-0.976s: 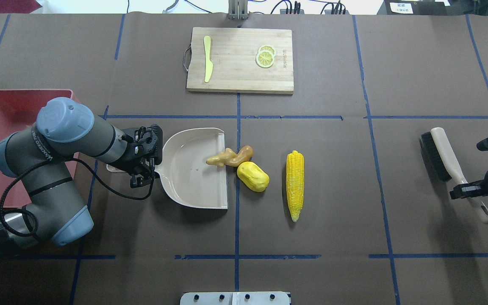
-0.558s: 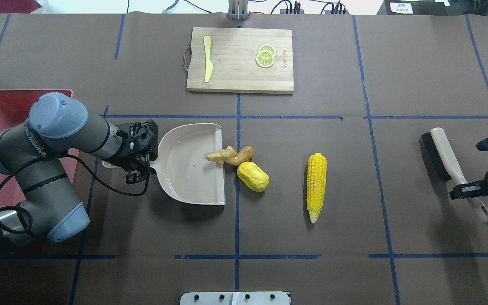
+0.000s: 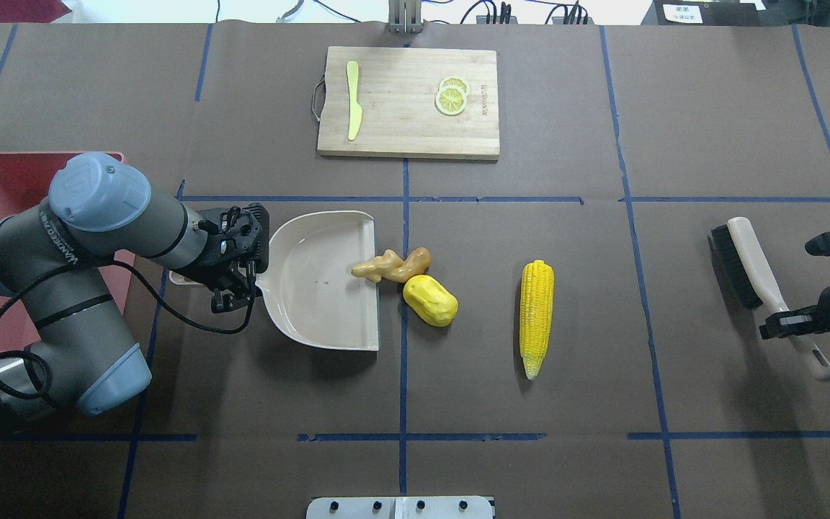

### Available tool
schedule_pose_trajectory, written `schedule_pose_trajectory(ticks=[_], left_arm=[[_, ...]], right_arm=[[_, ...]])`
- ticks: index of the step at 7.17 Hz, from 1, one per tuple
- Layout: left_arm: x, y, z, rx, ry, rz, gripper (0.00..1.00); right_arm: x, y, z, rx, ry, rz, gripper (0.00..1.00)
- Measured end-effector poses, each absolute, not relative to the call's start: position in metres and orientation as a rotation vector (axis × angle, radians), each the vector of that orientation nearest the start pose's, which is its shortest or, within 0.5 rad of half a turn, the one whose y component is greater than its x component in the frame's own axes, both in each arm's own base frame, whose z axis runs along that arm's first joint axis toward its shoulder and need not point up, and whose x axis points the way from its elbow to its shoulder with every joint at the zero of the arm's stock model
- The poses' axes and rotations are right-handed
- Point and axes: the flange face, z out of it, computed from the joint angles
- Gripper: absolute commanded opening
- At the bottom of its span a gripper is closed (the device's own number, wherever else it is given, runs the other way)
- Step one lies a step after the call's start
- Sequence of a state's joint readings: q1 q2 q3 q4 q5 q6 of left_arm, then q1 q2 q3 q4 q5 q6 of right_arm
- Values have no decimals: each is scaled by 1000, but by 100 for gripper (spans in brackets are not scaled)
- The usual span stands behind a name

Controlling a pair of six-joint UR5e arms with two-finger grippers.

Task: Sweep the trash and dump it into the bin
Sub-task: 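Lift the white brush with the right gripper and move it toward the corn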

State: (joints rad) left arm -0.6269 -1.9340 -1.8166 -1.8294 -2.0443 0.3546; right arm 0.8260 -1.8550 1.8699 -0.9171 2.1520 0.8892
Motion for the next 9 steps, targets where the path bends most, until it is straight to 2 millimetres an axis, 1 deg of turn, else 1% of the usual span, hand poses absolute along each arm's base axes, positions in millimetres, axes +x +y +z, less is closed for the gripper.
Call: schedule_pose_trajectory(ticks=[1, 2, 4, 6, 9], left_arm=[[439, -420, 307, 739, 696, 1416, 3], [445, -413, 305, 734, 671, 1432, 3], [456, -405, 305, 726, 647, 1445, 3], [461, -406, 306, 709, 649, 1424, 3], [470, -407, 302, 685, 668, 1377, 3]], right_arm=[[-220, -348, 559, 24, -853, -58, 0], [-230, -347, 550, 11, -860, -52, 0], [-263, -346, 524, -17, -895, -27, 0], [-292, -343, 498, -38, -934, -7, 0], [-342, -333, 459, -89, -980, 32, 0]])
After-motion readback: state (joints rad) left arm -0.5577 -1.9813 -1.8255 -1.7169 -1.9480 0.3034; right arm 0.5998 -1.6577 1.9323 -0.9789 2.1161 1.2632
